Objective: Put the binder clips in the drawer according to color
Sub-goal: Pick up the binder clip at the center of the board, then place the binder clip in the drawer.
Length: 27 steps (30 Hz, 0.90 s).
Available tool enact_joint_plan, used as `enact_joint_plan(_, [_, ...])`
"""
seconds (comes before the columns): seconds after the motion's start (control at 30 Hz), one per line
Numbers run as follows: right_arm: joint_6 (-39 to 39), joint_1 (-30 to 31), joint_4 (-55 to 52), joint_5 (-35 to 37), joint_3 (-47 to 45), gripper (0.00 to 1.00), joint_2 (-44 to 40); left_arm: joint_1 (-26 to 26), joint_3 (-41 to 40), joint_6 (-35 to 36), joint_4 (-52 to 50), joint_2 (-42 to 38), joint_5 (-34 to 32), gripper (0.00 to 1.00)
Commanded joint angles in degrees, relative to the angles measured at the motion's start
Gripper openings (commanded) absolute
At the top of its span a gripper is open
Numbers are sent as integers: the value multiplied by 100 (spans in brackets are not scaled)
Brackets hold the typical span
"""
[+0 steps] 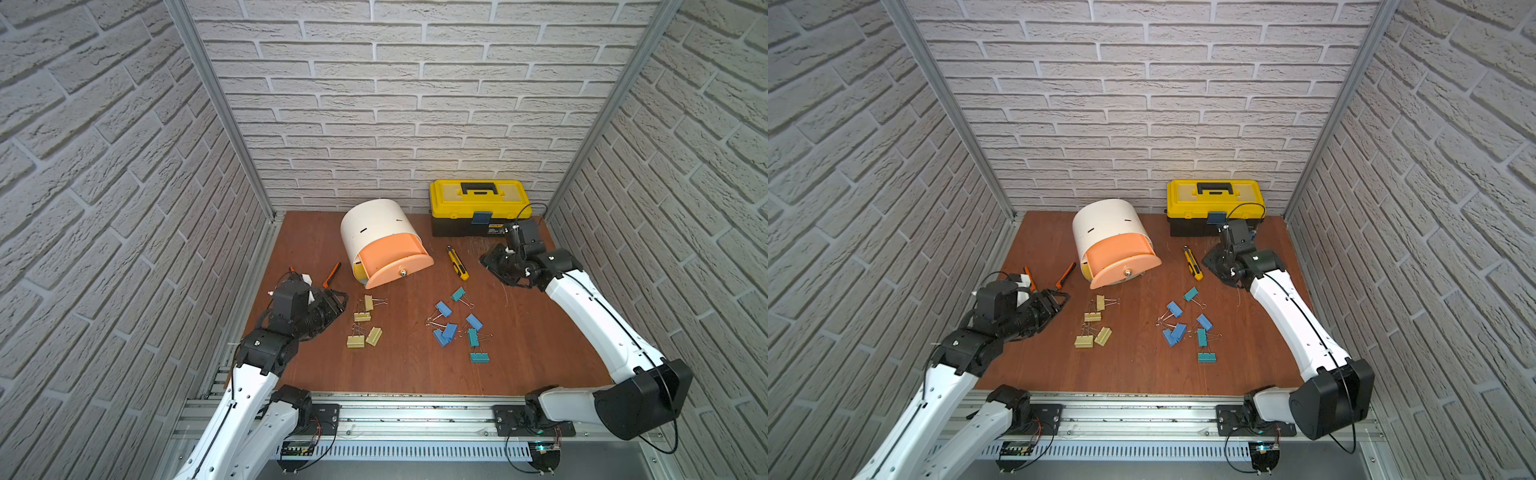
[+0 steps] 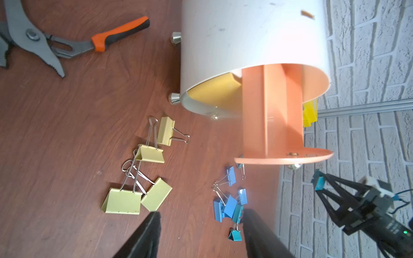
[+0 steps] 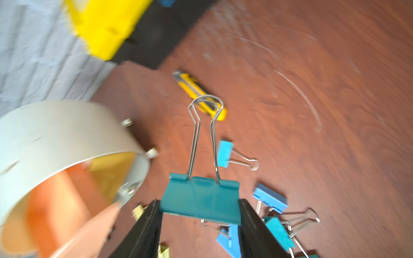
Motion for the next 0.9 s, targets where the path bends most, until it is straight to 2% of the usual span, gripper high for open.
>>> enact_joint_plan(0.0, [-582,418,-159,-432,825,31,493,73,304,266,194,296,305,63])
enact_joint_plan(0.23, [-1267,1338,-559,-1026,3001,30,1741,86,544,232,296,496,367,62])
enact_joint_plan(0.33, [-1479,1563,-732,-1354,3640,30,2202,92,521,191,238,408,340,62])
enact_joint_plan(0.63, [-2113,2171,-1182,-1727,4901,30,3266,92,291,-8,113,9,200,62])
enact_joint_plan(0.87, [-2660,2441,-1809,-1348,5759,30,3922,94,233,-58,2,-216,154,62])
